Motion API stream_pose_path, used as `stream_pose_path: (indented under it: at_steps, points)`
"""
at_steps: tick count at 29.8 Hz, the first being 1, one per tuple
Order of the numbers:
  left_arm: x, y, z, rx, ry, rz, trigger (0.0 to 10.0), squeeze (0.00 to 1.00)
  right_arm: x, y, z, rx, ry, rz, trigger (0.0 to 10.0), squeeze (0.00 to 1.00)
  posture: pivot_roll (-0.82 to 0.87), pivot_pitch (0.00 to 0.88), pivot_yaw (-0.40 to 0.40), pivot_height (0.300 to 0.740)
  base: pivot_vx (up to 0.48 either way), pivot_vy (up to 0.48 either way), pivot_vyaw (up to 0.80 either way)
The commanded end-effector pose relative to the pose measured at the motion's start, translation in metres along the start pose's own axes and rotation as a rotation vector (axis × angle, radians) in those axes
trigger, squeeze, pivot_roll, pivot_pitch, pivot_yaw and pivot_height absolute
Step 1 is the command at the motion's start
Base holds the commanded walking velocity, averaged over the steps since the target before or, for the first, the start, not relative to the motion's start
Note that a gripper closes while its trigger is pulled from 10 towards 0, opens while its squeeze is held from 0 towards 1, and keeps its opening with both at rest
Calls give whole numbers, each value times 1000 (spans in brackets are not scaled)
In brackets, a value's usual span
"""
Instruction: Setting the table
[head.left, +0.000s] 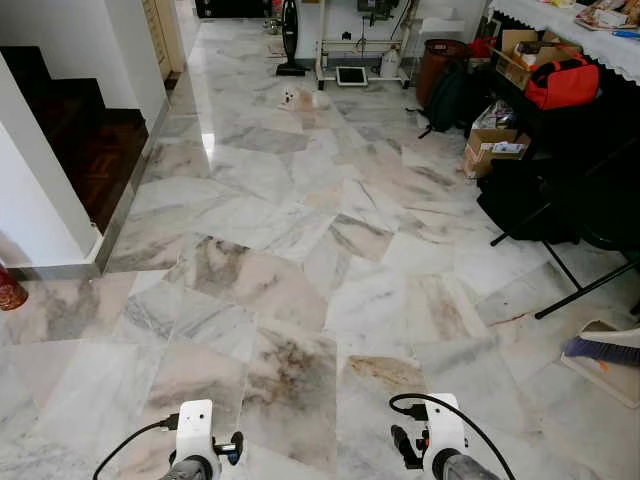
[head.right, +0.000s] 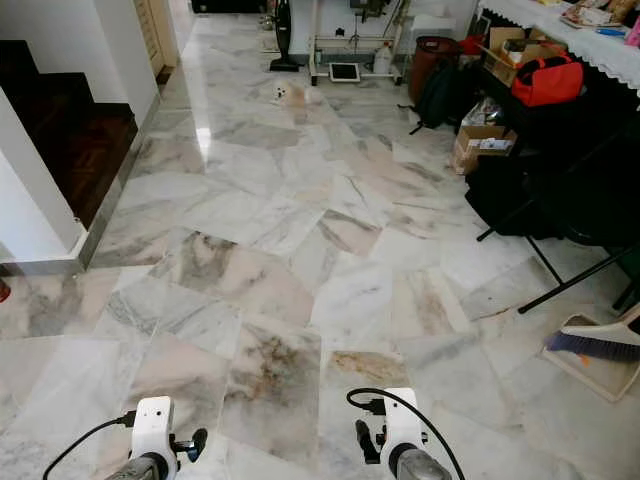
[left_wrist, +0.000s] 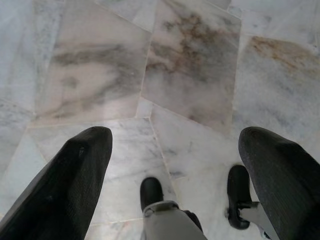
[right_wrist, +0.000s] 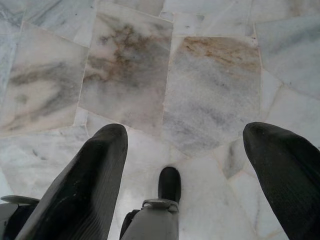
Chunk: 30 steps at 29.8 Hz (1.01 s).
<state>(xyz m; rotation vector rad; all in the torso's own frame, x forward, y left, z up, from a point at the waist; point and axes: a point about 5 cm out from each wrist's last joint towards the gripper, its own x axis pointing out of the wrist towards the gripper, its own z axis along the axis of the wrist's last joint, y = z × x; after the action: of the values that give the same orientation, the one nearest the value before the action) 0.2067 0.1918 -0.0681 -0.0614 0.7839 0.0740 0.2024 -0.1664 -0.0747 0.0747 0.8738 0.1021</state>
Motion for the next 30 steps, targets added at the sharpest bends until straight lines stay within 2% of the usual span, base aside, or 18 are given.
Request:
stream_pose_path:
  at_steps: [1,23,26,30]
  points:
    - [0,-2,0,-18,-3,0,10000,0,-1,-4,-3,18,8,-17,10000,0,144,0,-22,740,0,0,-569]
    - [-1,-4,-4,-18,-1,-12,10000,0,-2,-7,-3,13,10,-25,10000,0,149,0,-28,740,0,0,-567]
    - [-1,-5,-3,8,-1,-16,10000,0,-2,-7,-3,14,10,-27,10000,0,145,0,-27,740,0,-415,-556]
    - [-1,-5,-3,1,0,-17,10000,0,-2,-8,-4,18,10,-30,10000,0,143,0,-26,740,0,-480,-552]
